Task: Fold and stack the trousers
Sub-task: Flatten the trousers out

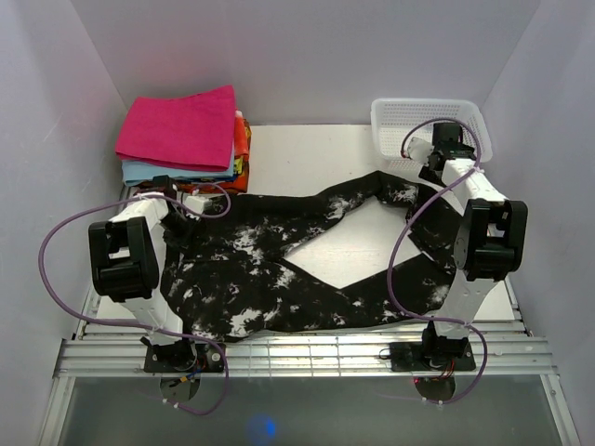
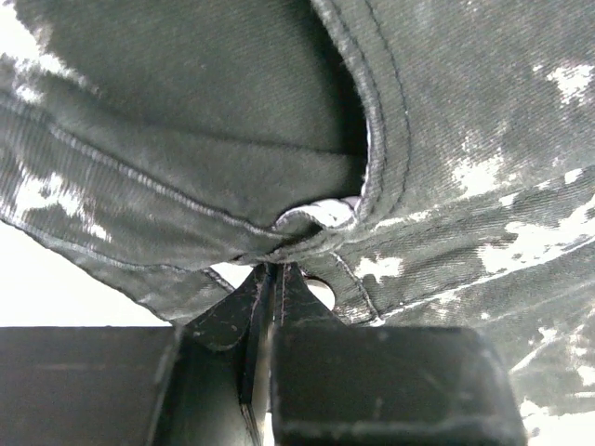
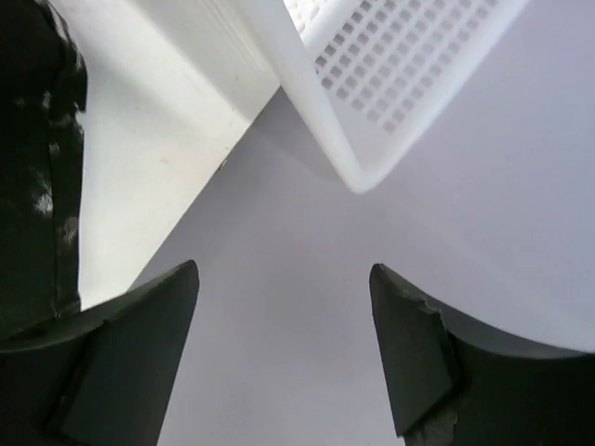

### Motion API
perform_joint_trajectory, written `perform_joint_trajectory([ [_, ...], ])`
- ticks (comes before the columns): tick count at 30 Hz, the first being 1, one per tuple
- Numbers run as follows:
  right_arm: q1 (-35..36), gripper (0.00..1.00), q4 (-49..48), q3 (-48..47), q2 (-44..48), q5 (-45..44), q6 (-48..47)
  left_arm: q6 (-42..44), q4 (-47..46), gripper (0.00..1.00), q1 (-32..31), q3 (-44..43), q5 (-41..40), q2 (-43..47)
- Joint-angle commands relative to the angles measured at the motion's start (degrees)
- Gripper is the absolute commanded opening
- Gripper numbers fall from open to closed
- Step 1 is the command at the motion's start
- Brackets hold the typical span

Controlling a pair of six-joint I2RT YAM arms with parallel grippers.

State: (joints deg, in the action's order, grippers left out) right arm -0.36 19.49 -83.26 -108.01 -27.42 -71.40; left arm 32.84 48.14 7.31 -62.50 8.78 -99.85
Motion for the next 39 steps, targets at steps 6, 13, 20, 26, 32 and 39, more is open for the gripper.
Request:
perform_joint_trajectory([
  [6, -0.8, 0.85, 22.4, -4.8, 8.9, 17.4, 13.1, 0.2, -1.1, 0.56, 5.3, -4.2, 7.4, 8.2],
  [13, -0.6, 0.72, 22.4, 5.4, 8.3, 26.8, 14.1, -3.8, 1.3, 0.63, 5.6, -3.9, 13.4, 10.4],
  [20, -0.6, 0.72, 15.3, 10.7, 3.5, 27.7, 15.8, -5.6, 0.7, 0.70, 5.6, 0.6, 14.6, 8.9],
  [26, -2.0, 0.45, 5.4, 16.1, -0.5, 18.0, 13.6, -5.0, -2.9, 0.62, 6.5, 4.3, 9.8, 5.2],
  [32, -8.2, 0.31, 4.4, 13.6, -1.7, 14.3, 10.5, 0.6, -5.1, 0.29, 12.7, 4.3, 5.0, -1.2],
  [39, -14.9, 0.32, 5.4, 10.4, -3.7, 10.6, 3.9, 5.7, -5.2, 0.21, 18.3, -3.9, 2.6, -8.5],
])
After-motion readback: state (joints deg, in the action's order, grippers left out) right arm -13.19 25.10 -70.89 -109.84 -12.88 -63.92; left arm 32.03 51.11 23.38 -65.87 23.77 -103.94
